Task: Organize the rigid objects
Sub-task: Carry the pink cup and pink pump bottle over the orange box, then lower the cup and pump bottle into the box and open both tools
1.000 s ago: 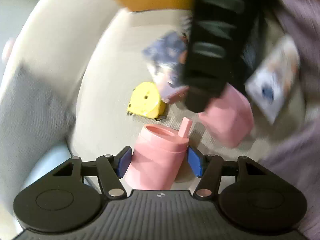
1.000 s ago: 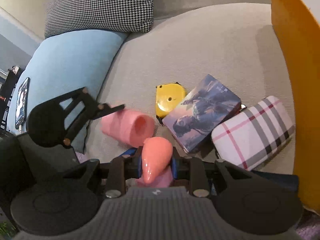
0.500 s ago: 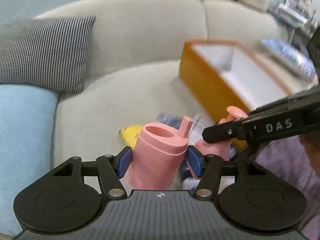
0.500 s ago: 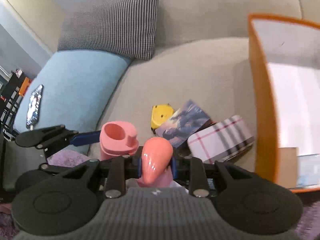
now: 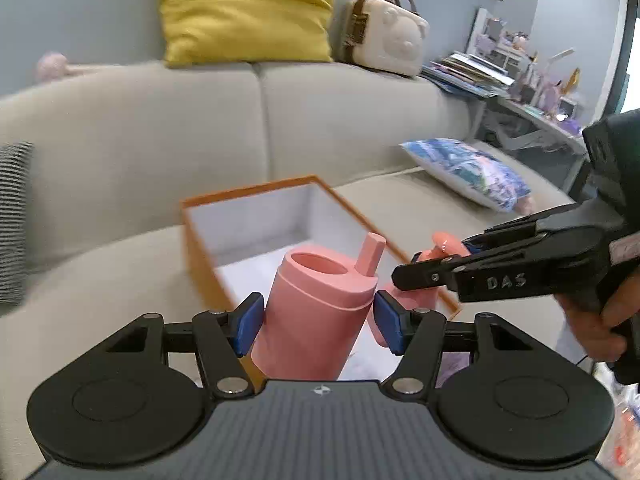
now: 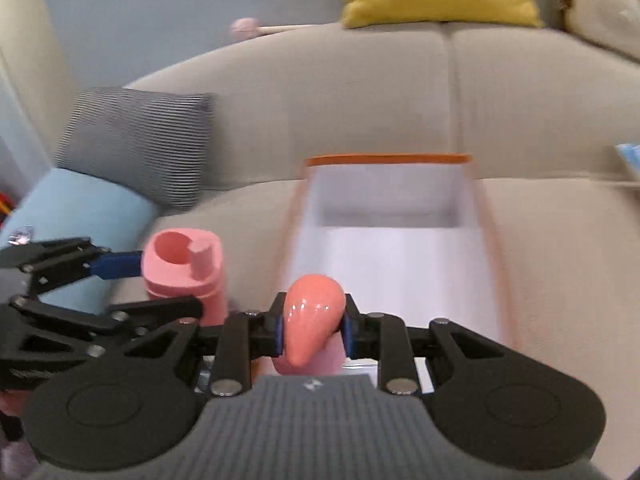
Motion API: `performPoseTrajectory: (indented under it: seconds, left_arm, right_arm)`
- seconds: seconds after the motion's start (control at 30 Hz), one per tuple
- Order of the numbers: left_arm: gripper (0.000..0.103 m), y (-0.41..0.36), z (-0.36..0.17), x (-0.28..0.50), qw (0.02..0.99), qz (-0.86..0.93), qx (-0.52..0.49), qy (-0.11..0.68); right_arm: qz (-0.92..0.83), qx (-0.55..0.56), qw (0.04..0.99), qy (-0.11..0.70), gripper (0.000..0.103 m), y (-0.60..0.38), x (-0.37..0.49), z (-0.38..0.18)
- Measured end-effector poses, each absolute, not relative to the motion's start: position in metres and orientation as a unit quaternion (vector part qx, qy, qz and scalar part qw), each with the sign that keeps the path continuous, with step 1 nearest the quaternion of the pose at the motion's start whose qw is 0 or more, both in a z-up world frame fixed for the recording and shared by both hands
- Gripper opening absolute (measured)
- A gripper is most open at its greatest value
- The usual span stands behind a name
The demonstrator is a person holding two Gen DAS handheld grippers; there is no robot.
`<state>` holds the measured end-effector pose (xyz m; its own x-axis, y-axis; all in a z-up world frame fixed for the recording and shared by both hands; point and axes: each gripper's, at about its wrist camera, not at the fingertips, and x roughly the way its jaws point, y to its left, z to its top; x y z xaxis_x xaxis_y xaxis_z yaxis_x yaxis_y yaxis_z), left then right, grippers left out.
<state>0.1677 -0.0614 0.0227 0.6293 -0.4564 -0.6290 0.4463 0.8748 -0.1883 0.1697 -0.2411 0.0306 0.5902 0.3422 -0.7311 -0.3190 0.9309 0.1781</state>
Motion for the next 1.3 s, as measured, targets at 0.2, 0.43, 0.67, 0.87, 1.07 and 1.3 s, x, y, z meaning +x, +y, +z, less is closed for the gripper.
performPoseTrajectory:
  seconds: [0.2, 0.43, 0.67, 0.87, 1.07, 1.3]
  left_arm:
    - [0.069, -0.093, -0.008, 0.206, 0.877, -0.270, -0.058, 0.393]
    - [0.069, -0.104, -0.042, 0.234, 0.854, -0.269, -0.099, 0.434]
    - [0.069, -0.108, -0.066, 0.250, 0.836, -0.274, -0.137, 0.456]
    - [0.069, -0.117, -0.084, 0.255, 0.825, -0.266, -0.144, 0.477]
    - [0.069, -0.130, -0.098, 0.254, 0.813, -0.266, -0.133, 0.500]
    - [0.069, -0.129, -0.097, 0.251, 0.801, -0.272, -0.121, 0.519]
  right_arm:
    - [0.166, -0.033, 0.889, 0.426, 0.027, -0.277, 0.193, 0.006]
    - [0.221, -0.119, 0.850, 0.462, 0.027, -0.273, 0.215, -0.040]
    - [0.269, -0.211, 0.793, 0.504, 0.027, -0.260, 0.234, -0.064]
    - [0.275, -0.220, 0.769, 0.534, 0.027, -0.257, 0.246, -0.080]
    - [0.281, -0.214, 0.755, 0.552, 0.026, -0.258, 0.252, -0.087]
    - [0.277, -0.219, 0.755, 0.553, 0.029, -0.257, 0.252, -0.090]
